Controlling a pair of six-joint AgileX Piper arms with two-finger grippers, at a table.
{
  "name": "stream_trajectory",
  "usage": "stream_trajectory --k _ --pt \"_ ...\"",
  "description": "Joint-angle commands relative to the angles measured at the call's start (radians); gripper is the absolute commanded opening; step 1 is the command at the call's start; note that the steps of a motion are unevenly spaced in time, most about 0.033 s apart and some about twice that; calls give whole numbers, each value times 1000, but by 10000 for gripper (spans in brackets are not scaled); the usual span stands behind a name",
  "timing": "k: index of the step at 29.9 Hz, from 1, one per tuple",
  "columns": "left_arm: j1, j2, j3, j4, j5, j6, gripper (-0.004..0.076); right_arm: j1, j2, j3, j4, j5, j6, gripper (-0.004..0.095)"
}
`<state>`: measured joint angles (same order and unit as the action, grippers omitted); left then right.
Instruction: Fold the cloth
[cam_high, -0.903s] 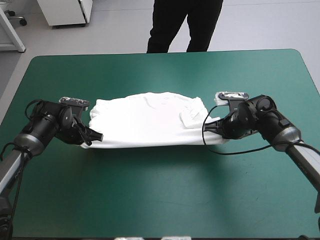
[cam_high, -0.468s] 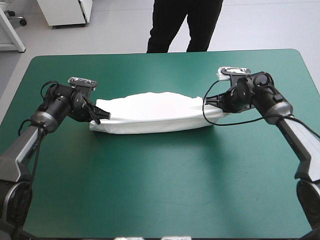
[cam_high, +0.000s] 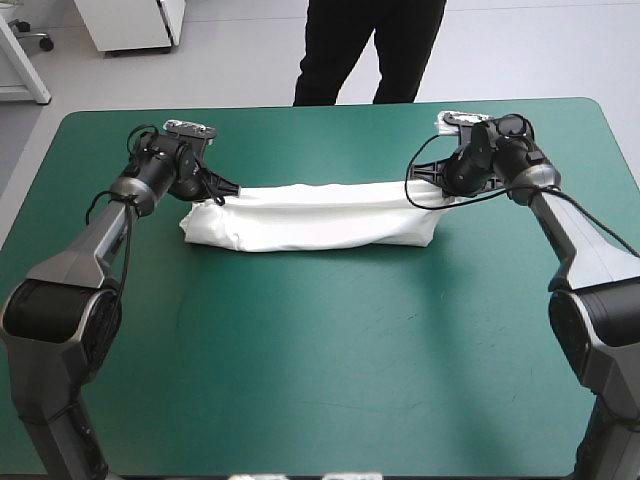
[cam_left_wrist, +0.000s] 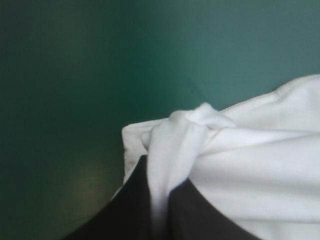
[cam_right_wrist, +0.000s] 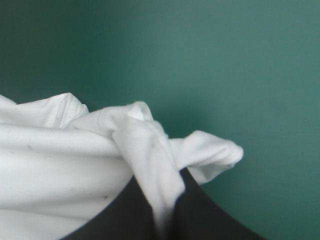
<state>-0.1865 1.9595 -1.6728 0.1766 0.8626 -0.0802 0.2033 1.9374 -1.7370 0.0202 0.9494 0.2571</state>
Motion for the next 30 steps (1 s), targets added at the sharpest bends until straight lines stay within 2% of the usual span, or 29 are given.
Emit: stream_trajectory --k 1,4,6,9,12,14,16,23,25,27,30 --pt "-1 -5 -50 43 -38 -39 -9 -15 -15 -60 9 -28 -26 -14" --pt "-1 26 -50 36 -30 -57 -3 -15 6 -63 16 -32 -53 32" --pt "-1 39 -50 15 -20 -47 58 -15 17 -63 32 -36 -78 129" --pt "-1 47 -50 -29 -17 4 243 -15 19 -63 43 -43 -89 339" --pt "-1 38 -50 -54 -12 45 497 -15 19 -63 73 -29 -89 514" --pt "-1 26 -54 -41 14 43 606 -15 15 -66 74 -4 -89 532" --pt "-1 10 -72 -35 50 43 645 -15 5 -69 72 20 -89 530" --pt "-1 -74 -145 12 93 21 622 -15 -70 -80 36 45 -89 530" --pt "-1 -94 -169 -6 93 21 571 -15 -92 -80 32 53 -89 531" --pt "-1 -111 -186 -28 95 21 439 -15 -113 -80 28 67 -89 530" --pt "-3 -127 -199 -93 99 25 110 -15 -130 -80 18 90 -89 530"
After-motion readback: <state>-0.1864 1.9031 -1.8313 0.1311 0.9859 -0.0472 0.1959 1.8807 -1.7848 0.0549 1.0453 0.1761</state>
